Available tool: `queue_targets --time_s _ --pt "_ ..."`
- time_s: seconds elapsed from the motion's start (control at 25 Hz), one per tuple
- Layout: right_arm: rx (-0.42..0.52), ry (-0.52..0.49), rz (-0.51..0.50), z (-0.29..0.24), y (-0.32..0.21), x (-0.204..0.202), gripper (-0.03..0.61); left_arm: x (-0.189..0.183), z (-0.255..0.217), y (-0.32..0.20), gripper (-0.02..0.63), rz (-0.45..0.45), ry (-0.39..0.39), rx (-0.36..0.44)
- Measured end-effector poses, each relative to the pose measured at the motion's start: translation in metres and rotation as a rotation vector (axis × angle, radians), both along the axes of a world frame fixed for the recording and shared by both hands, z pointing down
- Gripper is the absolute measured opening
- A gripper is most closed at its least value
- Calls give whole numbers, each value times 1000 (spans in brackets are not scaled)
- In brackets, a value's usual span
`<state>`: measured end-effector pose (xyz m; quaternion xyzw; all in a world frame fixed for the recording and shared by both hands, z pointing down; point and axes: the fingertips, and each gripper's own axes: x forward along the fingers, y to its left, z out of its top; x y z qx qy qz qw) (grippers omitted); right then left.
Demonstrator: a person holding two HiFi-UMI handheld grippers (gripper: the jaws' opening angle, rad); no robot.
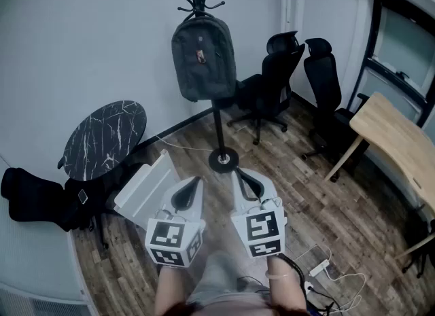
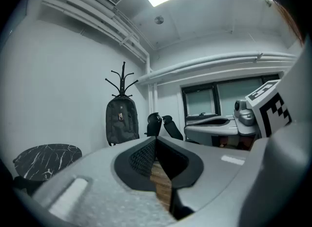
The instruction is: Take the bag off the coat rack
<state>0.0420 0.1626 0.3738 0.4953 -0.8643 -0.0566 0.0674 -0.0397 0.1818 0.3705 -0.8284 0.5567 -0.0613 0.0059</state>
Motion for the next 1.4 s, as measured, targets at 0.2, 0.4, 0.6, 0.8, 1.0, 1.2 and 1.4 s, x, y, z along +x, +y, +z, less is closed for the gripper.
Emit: queue_targets --time_s 0.2,0.4,0.6,0.8,1.0,1.2,1.4 --pt "9 -44 -8 -5 -25 -6 3 -7 2 -27 11 1 15 -7" --pt "-10 -66 -21 -9 -52 -14 3 -17 0 -58 11 -2 31 -14" --pt "-21 -43 -6 -10 -85 -22 3 -30 -1 -92 11 0 42 -14" --pt "-9 -45 2 -19 -115 -32 3 -40 -10 -122 11 25 53 -2" --pt "-11 -16 11 -22 -149 -52 3 -57 -14 -157 11 47 40 4" --pt "6 -18 14 -32 -180 -71 3 -75 -23 -187 11 65 47 12" --pt "33 -31 20 -40 -208 -88 3 -93 -27 -213 11 82 54 20"
